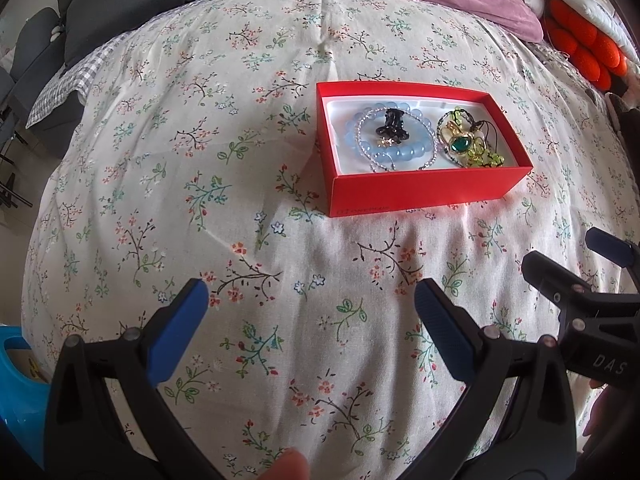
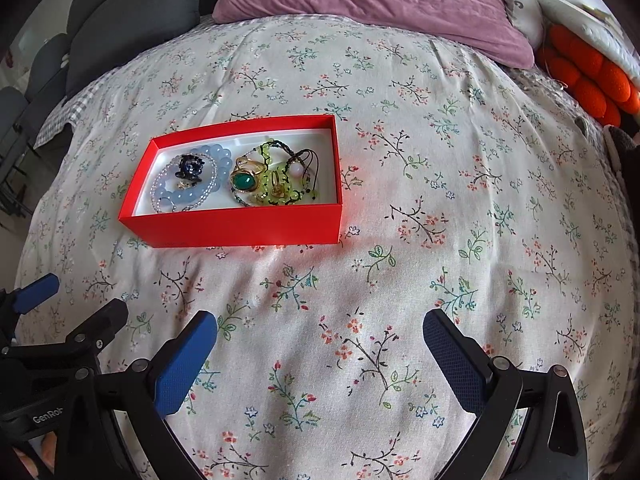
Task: Organize jewelry
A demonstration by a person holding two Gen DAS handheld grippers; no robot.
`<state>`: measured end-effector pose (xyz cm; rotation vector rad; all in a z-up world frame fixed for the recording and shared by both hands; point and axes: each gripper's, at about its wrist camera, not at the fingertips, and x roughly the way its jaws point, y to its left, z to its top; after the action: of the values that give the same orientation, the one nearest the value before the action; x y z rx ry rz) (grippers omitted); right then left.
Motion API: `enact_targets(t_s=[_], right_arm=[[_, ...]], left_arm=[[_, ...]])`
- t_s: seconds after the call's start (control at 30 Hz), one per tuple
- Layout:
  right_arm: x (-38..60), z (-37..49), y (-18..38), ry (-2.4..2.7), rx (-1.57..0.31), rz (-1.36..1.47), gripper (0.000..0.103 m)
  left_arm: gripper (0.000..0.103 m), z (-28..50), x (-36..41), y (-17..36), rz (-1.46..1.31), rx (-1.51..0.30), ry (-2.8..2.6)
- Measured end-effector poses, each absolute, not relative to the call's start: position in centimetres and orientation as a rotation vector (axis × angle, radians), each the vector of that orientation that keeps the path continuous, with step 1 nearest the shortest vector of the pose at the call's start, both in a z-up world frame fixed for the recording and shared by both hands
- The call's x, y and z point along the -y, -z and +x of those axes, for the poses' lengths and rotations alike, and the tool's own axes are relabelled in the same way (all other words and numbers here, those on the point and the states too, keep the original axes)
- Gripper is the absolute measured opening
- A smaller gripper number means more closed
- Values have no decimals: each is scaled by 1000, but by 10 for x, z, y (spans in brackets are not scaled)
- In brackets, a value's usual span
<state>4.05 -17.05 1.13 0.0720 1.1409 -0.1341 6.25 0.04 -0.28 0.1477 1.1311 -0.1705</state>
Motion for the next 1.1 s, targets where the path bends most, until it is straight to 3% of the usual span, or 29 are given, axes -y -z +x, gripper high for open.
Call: enact_targets(t_s=[1.1], right_arm=[[175,37,-13,157,-1131,96,103]], left_arm=[[102,62,-3,-1,127,-1133,189]])
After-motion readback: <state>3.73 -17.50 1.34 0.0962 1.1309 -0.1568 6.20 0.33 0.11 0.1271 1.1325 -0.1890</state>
